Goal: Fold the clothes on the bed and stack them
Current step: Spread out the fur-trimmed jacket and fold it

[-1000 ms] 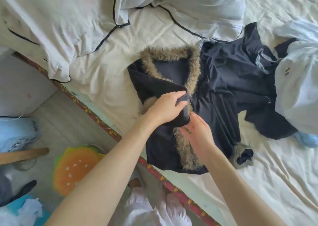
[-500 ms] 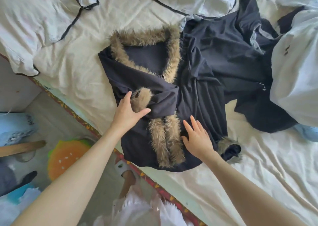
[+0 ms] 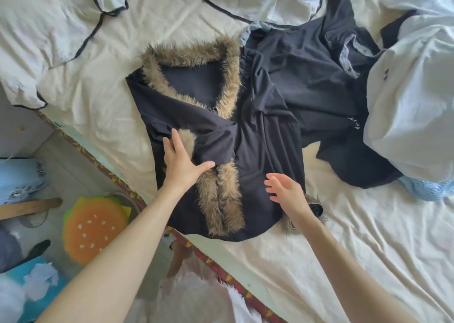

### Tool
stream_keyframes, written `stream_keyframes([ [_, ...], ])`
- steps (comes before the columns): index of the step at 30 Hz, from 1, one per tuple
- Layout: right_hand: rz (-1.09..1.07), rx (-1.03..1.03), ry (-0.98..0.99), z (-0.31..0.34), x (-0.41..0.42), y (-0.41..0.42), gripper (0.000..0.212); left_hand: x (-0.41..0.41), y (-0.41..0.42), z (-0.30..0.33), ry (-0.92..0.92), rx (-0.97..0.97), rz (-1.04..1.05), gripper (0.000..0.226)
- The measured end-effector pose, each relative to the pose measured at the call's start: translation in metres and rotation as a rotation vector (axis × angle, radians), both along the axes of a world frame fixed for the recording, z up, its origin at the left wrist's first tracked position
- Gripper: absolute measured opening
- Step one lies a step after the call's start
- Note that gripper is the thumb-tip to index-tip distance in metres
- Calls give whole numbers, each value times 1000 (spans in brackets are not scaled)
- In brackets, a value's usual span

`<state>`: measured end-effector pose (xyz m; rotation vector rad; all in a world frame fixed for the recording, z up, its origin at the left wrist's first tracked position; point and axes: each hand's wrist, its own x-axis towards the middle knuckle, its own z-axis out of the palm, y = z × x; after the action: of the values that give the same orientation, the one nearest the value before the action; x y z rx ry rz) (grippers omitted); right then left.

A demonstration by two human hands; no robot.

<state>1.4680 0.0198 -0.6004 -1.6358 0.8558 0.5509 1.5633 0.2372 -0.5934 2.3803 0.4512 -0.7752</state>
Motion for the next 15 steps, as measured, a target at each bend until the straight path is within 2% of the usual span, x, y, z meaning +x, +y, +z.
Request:
stream_keyframes([
  [2, 13, 22, 28, 0, -3, -2, 13, -1, 2, -4, 39, 157, -111, 99],
  [4, 22, 33, 37, 1, -6, -2, 14, 3, 0, 0, -57, 282, -102, 67],
  [6, -6, 67, 34, 3, -7, 0, 17, 3, -7, 7, -167, 255, -69, 43],
  [8, -68, 126, 18, 6, -7, 1, 20, -2, -24, 20, -245, 50, -24, 37],
  [10, -200, 192, -10, 9, -6, 0, 23, -12, -51, 35, -295, -240, -47, 42],
  [13, -434, 225, -21, 8, -3, -9, 40, -32, -85, 38, -109, -546, -231, 55],
  [15, -553, 259, 17, 3, -1, -20, 52, -40, -89, 26, -26, -546, -346, 52],
])
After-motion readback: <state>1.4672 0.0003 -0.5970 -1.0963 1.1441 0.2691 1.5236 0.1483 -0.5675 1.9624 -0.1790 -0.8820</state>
